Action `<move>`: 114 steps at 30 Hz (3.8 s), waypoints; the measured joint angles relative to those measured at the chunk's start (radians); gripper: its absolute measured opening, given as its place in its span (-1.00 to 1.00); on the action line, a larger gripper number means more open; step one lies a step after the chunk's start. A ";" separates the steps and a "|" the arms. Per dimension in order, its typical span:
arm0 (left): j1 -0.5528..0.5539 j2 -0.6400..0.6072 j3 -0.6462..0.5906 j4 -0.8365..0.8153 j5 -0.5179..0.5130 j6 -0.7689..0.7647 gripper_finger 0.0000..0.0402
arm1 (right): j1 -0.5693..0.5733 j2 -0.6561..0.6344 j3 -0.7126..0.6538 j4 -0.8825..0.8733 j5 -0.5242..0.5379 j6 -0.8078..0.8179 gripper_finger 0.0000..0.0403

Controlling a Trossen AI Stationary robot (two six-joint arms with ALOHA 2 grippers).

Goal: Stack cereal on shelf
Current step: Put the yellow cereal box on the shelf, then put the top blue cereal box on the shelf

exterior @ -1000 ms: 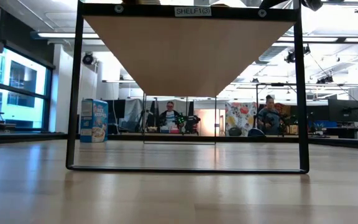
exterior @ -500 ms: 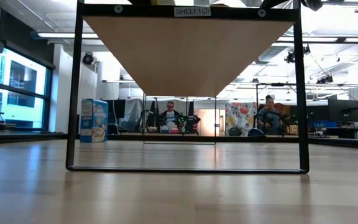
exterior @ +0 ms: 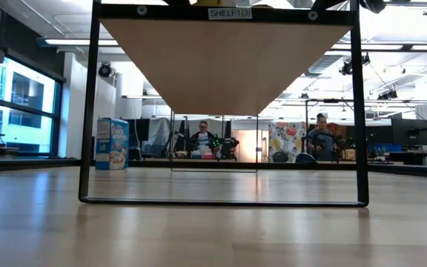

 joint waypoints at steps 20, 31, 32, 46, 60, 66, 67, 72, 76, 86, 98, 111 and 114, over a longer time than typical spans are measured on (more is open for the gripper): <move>-0.015 -0.272 -0.021 0.011 -0.011 -0.476 0.23 | 0.000 0.017 0.001 0.001 0.006 0.002 -1.00; -0.135 -0.518 -0.570 0.433 0.041 -1.126 -0.90 | 0.000 0.059 0.001 -0.010 -0.034 0.003 -1.00; -0.143 -0.538 -0.642 0.542 0.031 -1.176 -0.94 | 0.000 0.063 0.001 -0.010 -0.040 0.003 -1.00; -0.105 -0.497 -1.013 1.067 -0.102 -1.531 -1.00 | 0.000 0.074 0.001 -0.011 -0.055 0.002 -1.00; 0.009 -0.462 -1.012 1.080 -0.084 -1.496 -1.00 | 0.000 0.074 0.001 -0.014 -0.055 0.003 -1.00; 0.052 -0.462 -1.012 1.086 -0.083 -1.472 -1.00 | 0.000 0.074 0.001 -0.014 -0.052 0.004 -1.00; 0.058 -0.462 -1.012 1.093 -0.082 -1.468 -1.00 | 0.000 0.074 0.001 -0.014 -0.051 0.003 -1.00; 0.081 -0.462 -1.012 1.120 -0.018 -1.441 -1.00 | 0.000 0.074 0.001 -0.014 -0.048 0.004 -1.00; 0.099 -0.504 -1.012 0.980 -0.011 -1.409 -1.00 | 0.000 0.074 0.001 -0.014 -0.048 0.011 -1.00; 0.099 -0.516 -1.011 0.919 0.163 -1.507 -1.00 | 0.000 0.073 0.001 -0.019 -0.043 0.008 -1.00; 0.113 -0.421 -1.012 1.124 0.144 -1.521 -1.00 | 0.000 0.073 0.001 -0.021 -0.031 0.026 -1.00; 0.235 -0.652 -1.012 0.934 0.088 -1.317 -1.00 | 0.000 0.073 0.001 -0.026 -0.033 0.026 -1.00; 0.295 -0.765 -1.012 0.875 -0.014 -1.183 -0.96 | 0.000 0.073 0.000 -0.028 -0.030 0.026 -1.00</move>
